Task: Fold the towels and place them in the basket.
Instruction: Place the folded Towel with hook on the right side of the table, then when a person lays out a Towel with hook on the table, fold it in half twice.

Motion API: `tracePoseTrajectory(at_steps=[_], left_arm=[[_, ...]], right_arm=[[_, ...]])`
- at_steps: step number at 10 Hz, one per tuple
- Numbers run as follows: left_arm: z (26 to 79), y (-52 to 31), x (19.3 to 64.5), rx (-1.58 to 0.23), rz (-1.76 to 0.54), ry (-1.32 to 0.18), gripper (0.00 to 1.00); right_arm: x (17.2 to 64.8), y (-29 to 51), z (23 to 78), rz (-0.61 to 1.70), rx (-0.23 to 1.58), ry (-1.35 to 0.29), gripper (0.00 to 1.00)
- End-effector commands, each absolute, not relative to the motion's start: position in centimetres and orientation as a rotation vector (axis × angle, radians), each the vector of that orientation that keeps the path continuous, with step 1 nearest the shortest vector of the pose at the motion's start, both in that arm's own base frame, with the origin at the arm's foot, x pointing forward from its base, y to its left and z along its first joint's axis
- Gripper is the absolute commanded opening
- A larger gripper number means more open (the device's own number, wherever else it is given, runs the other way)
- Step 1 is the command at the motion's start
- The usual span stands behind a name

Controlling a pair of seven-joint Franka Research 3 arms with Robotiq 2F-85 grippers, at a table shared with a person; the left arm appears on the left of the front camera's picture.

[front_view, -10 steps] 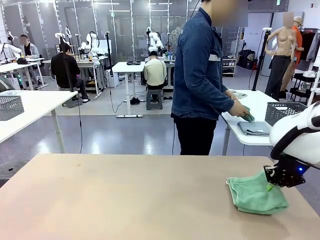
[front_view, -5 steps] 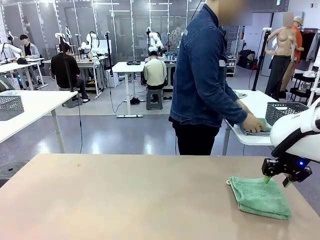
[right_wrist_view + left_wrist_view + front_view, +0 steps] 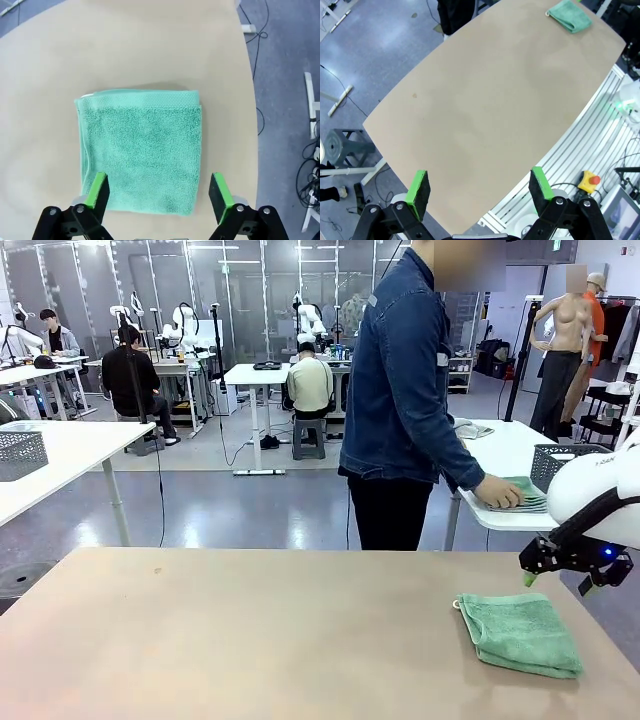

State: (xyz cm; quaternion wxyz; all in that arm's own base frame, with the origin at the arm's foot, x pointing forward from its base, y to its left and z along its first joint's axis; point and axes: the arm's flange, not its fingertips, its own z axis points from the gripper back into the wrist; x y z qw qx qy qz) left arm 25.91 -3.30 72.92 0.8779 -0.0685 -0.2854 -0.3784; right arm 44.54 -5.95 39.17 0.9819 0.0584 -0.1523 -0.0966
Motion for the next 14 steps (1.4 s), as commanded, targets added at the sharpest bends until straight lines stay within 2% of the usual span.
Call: tracePoseTrajectory(at_steps=[1, 14], left_arm=[[73.01, -3.37, 25.92, -0.131, -0.770, -0.597, 1.00], [73.01, -3.37, 25.92, -0.131, -0.770, -0.597, 1.00]], right_arm=[[44.62, -6.35, 38.99, -0.205, 0.119, -0.307, 1.00], [44.62, -6.35, 38.99, -0.205, 0.119, -0.307, 1.00]])
